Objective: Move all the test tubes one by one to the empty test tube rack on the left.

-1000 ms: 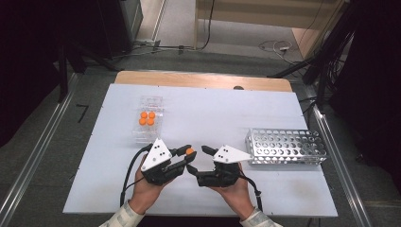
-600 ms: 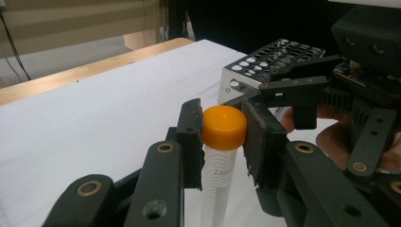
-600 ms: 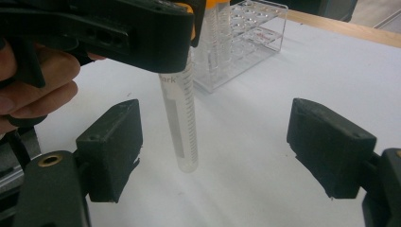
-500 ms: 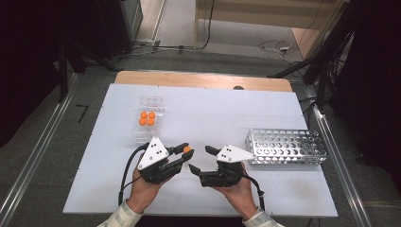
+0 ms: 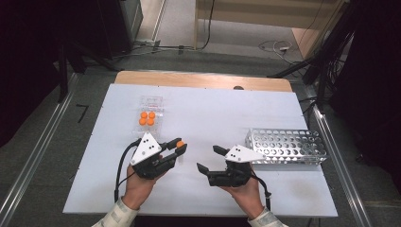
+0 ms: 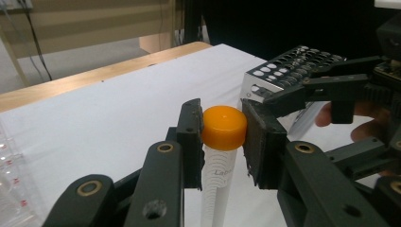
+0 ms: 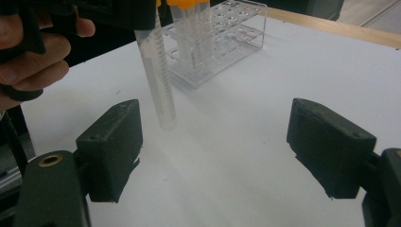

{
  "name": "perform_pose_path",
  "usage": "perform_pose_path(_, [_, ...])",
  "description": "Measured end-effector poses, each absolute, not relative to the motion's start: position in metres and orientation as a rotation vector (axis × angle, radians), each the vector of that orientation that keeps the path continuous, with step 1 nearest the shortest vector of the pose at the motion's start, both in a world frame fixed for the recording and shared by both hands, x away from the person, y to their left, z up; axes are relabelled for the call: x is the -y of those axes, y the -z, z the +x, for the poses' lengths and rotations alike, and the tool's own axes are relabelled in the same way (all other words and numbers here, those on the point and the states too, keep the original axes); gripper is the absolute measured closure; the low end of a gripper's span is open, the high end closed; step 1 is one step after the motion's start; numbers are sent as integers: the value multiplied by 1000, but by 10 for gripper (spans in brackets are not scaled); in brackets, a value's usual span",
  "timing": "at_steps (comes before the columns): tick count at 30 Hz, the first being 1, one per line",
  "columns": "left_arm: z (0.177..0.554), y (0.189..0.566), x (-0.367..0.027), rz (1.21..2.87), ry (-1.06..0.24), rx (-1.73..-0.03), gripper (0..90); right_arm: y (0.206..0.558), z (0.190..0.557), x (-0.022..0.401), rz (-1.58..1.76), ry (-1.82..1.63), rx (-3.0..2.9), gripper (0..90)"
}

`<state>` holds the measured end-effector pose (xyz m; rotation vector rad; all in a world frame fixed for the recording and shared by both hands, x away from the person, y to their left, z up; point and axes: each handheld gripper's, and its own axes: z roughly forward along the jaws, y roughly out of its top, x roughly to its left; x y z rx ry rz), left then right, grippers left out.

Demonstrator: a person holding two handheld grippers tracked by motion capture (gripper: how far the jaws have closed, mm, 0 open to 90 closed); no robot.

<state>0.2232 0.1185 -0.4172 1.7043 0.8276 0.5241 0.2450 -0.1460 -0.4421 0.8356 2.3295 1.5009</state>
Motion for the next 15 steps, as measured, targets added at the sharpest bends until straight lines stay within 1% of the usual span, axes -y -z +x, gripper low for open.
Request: perform_pose_path(15, [232,413,-146,1663,-576,-912,701,441,241,183,901,-1476,-2292,178])
